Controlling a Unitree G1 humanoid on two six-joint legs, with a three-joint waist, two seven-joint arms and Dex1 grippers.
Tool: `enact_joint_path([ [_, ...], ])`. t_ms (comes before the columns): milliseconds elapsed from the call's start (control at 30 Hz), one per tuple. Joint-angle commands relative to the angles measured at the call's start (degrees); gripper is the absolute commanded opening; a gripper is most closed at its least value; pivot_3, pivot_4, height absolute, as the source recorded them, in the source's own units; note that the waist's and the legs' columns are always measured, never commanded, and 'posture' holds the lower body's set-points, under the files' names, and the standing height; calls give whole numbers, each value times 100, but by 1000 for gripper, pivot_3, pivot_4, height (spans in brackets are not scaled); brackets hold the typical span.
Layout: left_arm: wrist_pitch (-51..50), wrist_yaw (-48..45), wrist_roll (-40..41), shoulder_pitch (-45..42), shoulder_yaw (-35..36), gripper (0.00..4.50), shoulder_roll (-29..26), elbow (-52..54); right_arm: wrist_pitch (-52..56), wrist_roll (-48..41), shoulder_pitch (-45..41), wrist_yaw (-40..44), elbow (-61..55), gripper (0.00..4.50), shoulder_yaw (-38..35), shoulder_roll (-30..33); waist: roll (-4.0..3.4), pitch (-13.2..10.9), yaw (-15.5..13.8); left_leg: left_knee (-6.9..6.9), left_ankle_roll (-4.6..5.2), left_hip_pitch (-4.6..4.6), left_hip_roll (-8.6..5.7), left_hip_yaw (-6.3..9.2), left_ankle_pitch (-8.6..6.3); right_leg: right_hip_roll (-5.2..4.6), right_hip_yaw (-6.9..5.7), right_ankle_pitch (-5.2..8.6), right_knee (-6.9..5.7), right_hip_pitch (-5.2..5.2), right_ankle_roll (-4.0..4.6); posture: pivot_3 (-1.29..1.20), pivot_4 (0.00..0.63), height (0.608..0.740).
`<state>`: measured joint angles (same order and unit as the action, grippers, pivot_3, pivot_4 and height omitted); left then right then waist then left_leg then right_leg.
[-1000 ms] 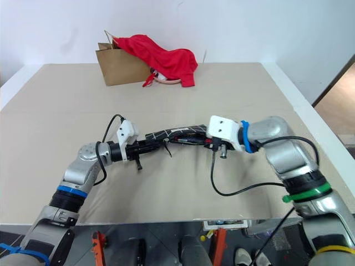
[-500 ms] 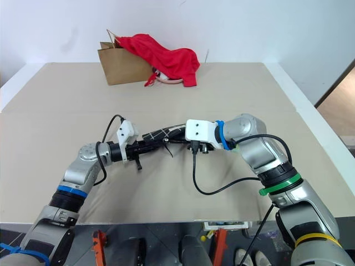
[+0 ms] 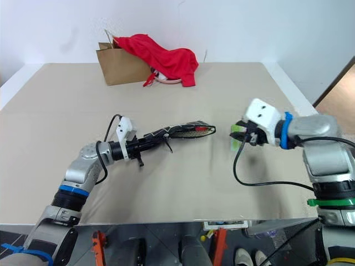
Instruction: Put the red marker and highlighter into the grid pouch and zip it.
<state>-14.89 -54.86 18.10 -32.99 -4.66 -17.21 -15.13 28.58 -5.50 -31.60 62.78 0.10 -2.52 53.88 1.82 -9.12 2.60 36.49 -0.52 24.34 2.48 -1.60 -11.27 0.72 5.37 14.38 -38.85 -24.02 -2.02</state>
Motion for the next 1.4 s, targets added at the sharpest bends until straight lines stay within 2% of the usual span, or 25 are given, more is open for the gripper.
enact_joint_path([
  [33, -17, 14, 94, -119, 100, 0, -56, 214, 635, -189, 141, -513, -139, 1963, -316, -248, 2, 1, 11, 0, 0, -3, 0, -1, 0, 0, 1, 1, -1, 1, -2, 0, 150, 740],
  [233, -58, 47, 71, -125, 95, 0, -76, 262, 1874, -70, 419, -1906, -75, 1963, -252, -1227, 1, 1, 10, 3, -9, -13, 7, 1, 7, 10, 3, 2, -7, 6, -14, 0, 150, 740],
  [267, -65, 48, 69, -123, 89, 0, -82, 277, 2025, -35, 426, -2100, -69, 2383, -225, -1359, -3, 0, 5, 3, -13, -12, 6, 2, 10, 10, 2, 2, -9, 5, -14, 0, 150, 740],
  [333, -71, 47, 63, -120, 81, 0, -91, 292, 2228, -2, 402, -2369, -28, 2814, -215, -1507, -4, 3, 7, 0, -20, -9, 4, -1, 14, 7, 5, 1, -11, 1, -12, 0, 150, 740],
  [433, -85, 53, 60, -114, 75, 0, -102, 323, 2348, 8, 301, -2734, 76, 4222, -248, -1641, -2, 3, 4, 2, -20, -10, 0, -2, 14, 2, 5, 1, -8, 6, -18, 0, 150, 740],
  [467, -89, 58, 59, -112, 71, 0, -103, 333, 2349, 0, 252, -2807, 97, 4385, -265, -1655, -2, 3, 3, 2, -20, -9, -1, -2, 14, 2, 6, 3, -9, 5, -22, 0, 150, 740],
  [667, -112, 84, 55, -103, 62, 0, -99, 361, 2360, -79, 28, -3076, 275, 4385, -303, -1742, -3, 2, 7, 0, -20, -9, 1, -2, 14, 4, 6, 4, -9, 4, -24, 0, 150, 740],
  [800, -91, 105, 44, -98, 60, 0, -80, 360, 2462, -204, -200, -3411, 766, 4385, -515, -2058, -2, 2, 14, -3, -20, -9, 2, -1, 14, 5, 5, 4, -9, 3, -23, 0, 150, 740],
  [900, -83, 123, 39, -89, 63, 0, -67, 367, 2382, -313, -289, -3578, 1147, 3589, -752, -2202, -2, 3, 12, -3, -20, -10, 1, -2, 14, 5, 7, 3, -9, 4, -23, 0, 150, 740],
  [933, -83, 126, 39, -86, 64, 0, -64, 372, 2351, -340, -277, -3571, 1198, 2941, -768, -2201, -2, 3, 12, -2, -20, -10, 1, -1, 14, 5, 6, 3, -8, 5, -23, 0, 150, 740],
  [967, -84, 130, 39, -81, 67, 0, -64, 380, 2346, -385, -260, -3549, 1214, 2638, -789, -2199, -2, 3, 12, -2, -20, -10, 1, -1, 14, 5, 5, 3, -8, 6, -23, 0, 150, 740],
  [1067, -89, 135, 43, -67, 77, 0, -74, 396, 2338, -483, -208, -3457, 1130, 1221, -788, -2147, -2, 3, 12, -2, -20, -10, 0, -2, 14, 3, 6, 3, -8, 6, -23, 0, 150, 740],
  [1100, -91, 137, 44, -64, 79, 0, -77, 399, 2337, -492, -201, -3437, 1107, 1039, -775, -2110, -3, 3, 12, -2, -20, -9, 0, -2, 14, 3, 6, 3, -8, 6, -23, 0, 150, 740],
  [1233, -97, 131, 45, -39, 68, 0, -84, 421, 2030, -484, -291, -3249, 857, 1063, -747, -1804, -3, 2, 12, -5, -20, -9, 0, 0, 13, 4, 4, 4, -8, 5, -23, 0, 150, 740],
  [1400, -108, 97, 48, -29, 49, 0, -93, 432, 1054, -786, -211, -2118, -229, 1063, -745, -1093, -14, -4, 11, -6, -20, 0, -6, -6, 13, -1, 12, 11, -7, -6, -37, 0, 150, 740],
])
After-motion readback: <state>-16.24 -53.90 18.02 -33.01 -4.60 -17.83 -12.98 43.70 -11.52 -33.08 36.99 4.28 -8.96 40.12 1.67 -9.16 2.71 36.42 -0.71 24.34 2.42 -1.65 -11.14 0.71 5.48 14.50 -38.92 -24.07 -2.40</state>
